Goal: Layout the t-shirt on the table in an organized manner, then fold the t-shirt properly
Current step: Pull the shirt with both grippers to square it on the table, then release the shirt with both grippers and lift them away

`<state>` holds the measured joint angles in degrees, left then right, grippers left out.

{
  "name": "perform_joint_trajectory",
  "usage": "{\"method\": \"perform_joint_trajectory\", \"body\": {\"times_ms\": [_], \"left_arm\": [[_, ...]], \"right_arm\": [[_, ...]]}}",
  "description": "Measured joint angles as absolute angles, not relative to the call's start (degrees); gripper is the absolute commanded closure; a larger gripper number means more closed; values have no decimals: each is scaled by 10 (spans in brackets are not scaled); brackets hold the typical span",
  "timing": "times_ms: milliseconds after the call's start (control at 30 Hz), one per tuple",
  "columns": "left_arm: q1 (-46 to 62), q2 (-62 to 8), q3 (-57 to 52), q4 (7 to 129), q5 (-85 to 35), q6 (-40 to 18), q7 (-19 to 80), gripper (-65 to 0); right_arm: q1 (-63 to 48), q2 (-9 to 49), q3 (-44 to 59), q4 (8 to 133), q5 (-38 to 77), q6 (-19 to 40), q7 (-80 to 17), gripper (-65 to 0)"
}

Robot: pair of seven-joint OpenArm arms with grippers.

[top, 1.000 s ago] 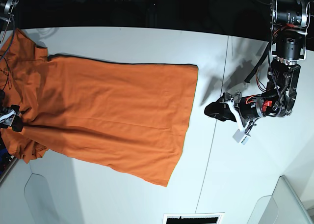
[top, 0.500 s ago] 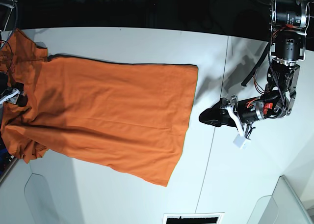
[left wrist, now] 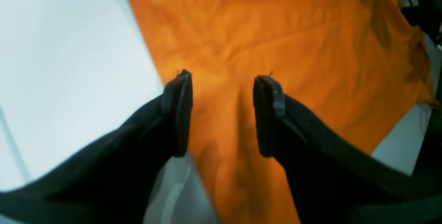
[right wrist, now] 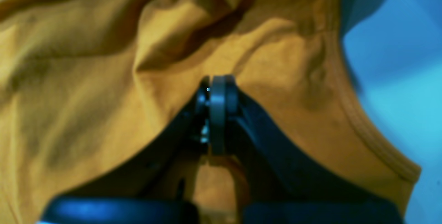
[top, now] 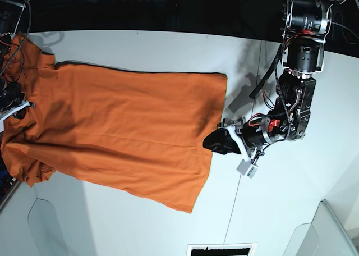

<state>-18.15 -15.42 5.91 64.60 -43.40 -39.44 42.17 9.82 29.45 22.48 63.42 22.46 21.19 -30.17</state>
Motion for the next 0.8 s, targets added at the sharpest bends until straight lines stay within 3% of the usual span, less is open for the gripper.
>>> {"method": "perform_joint_trajectory", "body": {"times_ms": [400, 733, 800], "left_arm": [[-189, -147, 58, 520, -446, -416, 385, -287], [-154, -243, 56, 519, -561, -423, 433, -287], [-142, -256, 56, 519, -583, -424, 432, -287]], "right_arm": [[98, 275, 225, 634, 224, 212, -309, 0], [98, 275, 225, 634, 240, 214, -316, 0], [98, 275, 225, 634, 254, 240, -318, 0]]}}
